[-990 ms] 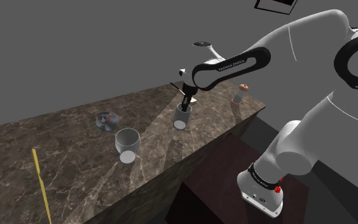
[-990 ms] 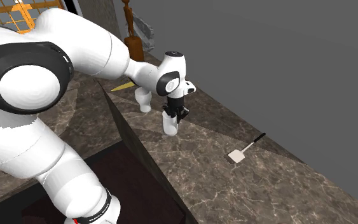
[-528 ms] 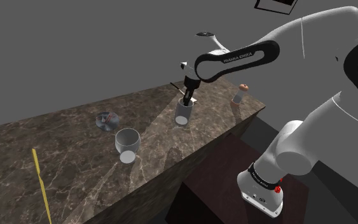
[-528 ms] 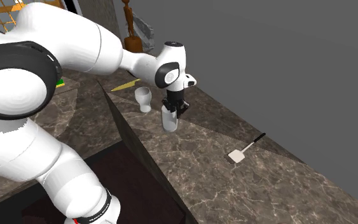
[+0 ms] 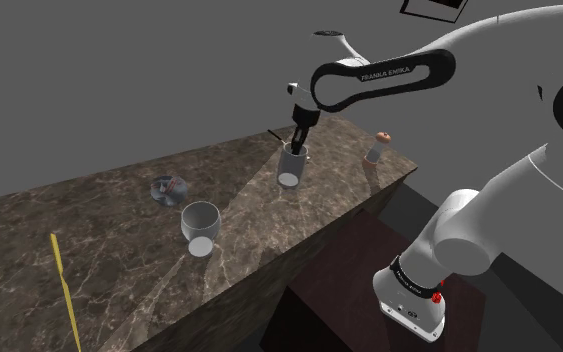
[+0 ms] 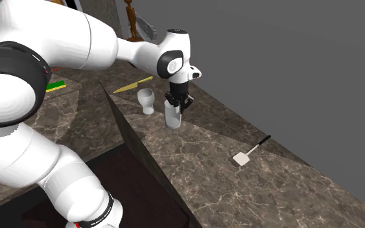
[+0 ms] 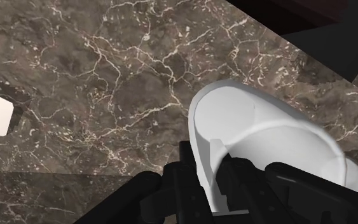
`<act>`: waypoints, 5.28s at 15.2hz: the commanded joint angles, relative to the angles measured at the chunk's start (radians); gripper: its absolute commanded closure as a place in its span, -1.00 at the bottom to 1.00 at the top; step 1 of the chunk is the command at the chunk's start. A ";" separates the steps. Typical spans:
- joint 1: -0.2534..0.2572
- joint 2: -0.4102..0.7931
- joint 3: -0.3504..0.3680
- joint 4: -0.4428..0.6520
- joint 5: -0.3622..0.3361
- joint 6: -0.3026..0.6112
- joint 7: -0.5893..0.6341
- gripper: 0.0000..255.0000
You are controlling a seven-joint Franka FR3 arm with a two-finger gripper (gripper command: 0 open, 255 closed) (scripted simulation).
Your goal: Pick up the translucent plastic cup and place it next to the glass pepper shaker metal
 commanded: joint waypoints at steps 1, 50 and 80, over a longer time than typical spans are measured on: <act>0.001 -0.013 0.001 0.013 0.001 -0.026 0.000 1.00; -0.233 -0.051 -0.433 0.305 -0.104 -0.314 -0.645 1.00; -0.321 0.195 -0.608 0.264 -0.001 -0.039 -0.930 1.00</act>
